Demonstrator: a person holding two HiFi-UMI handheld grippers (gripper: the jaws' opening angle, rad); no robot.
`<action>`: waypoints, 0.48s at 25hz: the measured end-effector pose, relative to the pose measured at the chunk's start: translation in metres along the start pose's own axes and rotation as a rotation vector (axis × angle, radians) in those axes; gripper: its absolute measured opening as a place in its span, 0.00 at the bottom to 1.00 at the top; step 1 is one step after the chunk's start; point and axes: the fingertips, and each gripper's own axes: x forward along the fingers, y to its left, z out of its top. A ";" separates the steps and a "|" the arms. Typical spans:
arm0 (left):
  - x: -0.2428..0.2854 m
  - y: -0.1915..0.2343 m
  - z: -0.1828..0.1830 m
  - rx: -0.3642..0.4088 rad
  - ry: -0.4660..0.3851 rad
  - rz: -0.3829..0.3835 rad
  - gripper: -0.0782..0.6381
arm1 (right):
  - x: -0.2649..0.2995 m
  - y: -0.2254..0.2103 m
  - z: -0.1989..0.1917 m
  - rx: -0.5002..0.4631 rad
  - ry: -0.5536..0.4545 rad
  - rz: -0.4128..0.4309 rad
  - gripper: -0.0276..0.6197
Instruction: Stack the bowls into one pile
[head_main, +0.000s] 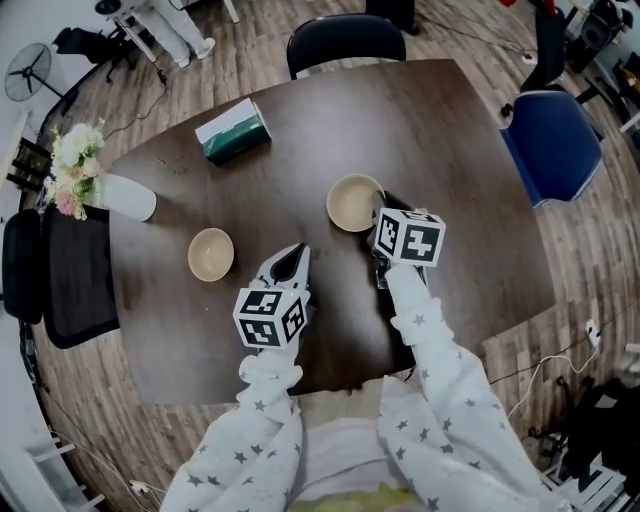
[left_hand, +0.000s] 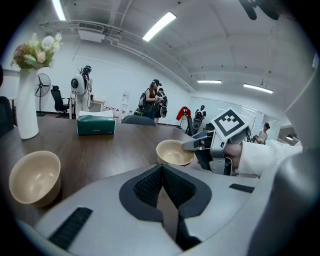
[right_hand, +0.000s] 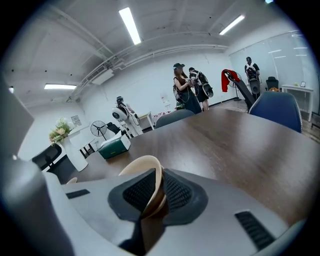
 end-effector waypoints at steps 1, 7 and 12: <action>0.000 0.000 0.000 0.000 0.000 0.000 0.15 | 0.000 0.002 0.000 -0.016 0.001 0.003 0.11; -0.001 -0.004 0.002 0.003 -0.003 0.002 0.15 | -0.004 0.005 0.000 -0.107 -0.017 -0.015 0.17; -0.006 -0.005 0.003 0.003 -0.014 0.007 0.15 | -0.009 0.008 -0.001 -0.091 -0.040 -0.007 0.25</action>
